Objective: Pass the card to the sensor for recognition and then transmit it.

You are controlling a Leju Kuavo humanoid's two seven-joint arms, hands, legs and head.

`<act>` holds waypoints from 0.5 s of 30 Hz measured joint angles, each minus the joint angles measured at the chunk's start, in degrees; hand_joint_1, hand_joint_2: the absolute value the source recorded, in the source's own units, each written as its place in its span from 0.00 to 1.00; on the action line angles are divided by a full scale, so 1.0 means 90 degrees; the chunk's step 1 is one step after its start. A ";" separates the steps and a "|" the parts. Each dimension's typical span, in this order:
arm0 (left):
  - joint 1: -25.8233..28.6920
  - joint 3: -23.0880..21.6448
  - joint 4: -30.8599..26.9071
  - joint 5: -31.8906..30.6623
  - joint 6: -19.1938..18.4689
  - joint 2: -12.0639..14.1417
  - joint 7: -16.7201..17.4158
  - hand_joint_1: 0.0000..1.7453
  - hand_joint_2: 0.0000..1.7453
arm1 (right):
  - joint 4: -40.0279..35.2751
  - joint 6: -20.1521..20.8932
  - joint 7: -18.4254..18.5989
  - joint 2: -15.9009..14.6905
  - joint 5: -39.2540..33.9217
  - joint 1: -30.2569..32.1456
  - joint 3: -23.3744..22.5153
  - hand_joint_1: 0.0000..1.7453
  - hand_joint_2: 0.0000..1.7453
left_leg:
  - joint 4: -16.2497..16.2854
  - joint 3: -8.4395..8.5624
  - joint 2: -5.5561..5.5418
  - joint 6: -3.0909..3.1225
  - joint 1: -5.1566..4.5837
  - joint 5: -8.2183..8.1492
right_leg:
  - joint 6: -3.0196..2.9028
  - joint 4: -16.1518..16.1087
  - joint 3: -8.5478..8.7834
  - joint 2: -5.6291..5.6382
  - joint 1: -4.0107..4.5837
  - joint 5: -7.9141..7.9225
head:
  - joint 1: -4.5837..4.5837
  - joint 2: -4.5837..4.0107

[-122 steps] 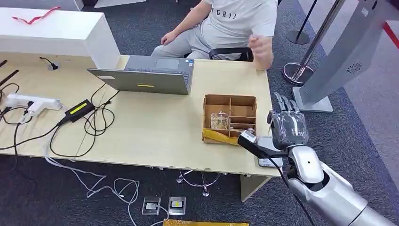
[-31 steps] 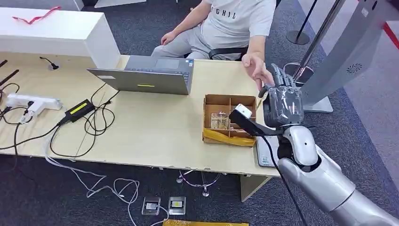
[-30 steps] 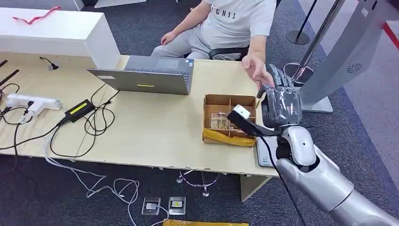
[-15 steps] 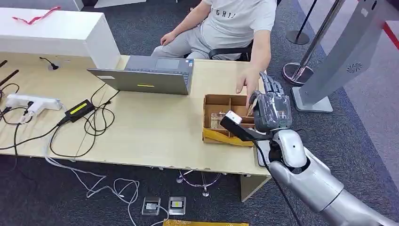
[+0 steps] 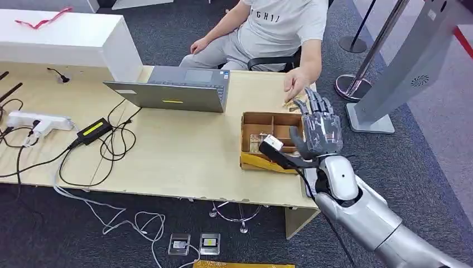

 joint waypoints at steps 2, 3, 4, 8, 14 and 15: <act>0.0003 0.0000 0.0000 -0.0029 -0.0015 -0.0007 0.0172 0.00 0.00 | -0.0010 0.0109 0.0056 -0.0024 -0.0104 0.0083 -0.0010 0.00 1.00 | 0.0001 0.0004 0.0000 0.0000 0.0000 0.0000 | 0.0000 0.0000 0.0000 0.0001 0.0000 0.0000 | 0.0002 0.0000; 0.0004 0.0000 0.0000 -0.0053 -0.0024 -0.0012 0.0269 0.00 0.00 | -0.0041 0.0150 0.0097 -0.0053 -0.0158 0.0140 -0.0015 0.00 1.00 | 0.0001 0.0004 0.0000 0.0000 0.0000 0.0000 | 0.0000 0.0000 0.0000 0.0001 0.0000 0.0000 | 0.0002 0.0000; 0.0005 0.0000 0.0000 -0.0068 -0.0034 -0.0015 0.0336 0.00 0.00 | -0.0085 0.0187 0.0136 -0.0083 -0.0209 0.0194 -0.0027 0.00 1.00 | 0.0001 0.0003 0.0000 0.0000 -0.0001 0.0000 | 0.0000 -0.0001 0.0000 0.0001 -0.0001 0.0000 | 0.0005 0.0000; 0.0025 0.0000 0.0000 -0.0092 -0.0071 -0.0019 0.0411 0.00 0.00 | -0.0416 0.0340 0.0231 -0.0292 -0.0408 0.0399 -0.0102 0.00 1.00 | 0.0001 0.0002 0.0004 0.0000 -0.0002 -0.0001 | 0.0000 -0.0001 0.0000 0.0001 -0.0003 0.0000 | 0.0005 0.0000; 0.0025 0.0000 0.0000 -0.0083 -0.0080 -0.0019 0.0418 0.00 0.00 | -0.0743 0.0491 0.0337 -0.0495 -0.0513 0.0504 -0.0172 0.00 1.00 | 0.0001 0.0008 0.0016 -0.0001 -0.0001 -0.0001 | -0.0001 -0.0001 -0.0002 0.0008 -0.0001 0.0001 | 0.0002 0.0000; 0.0024 0.0000 0.0000 -0.0073 -0.0080 -0.0017 0.0406 0.00 0.00 | -0.0809 0.0542 0.0403 -0.0542 -0.0578 0.0524 -0.0177 0.00 1.00 | 0.0001 0.0010 0.0015 -0.0001 -0.0001 -0.0001 | -0.0002 -0.0001 -0.0002 0.0008 -0.0001 0.0002 | 0.0002 0.0002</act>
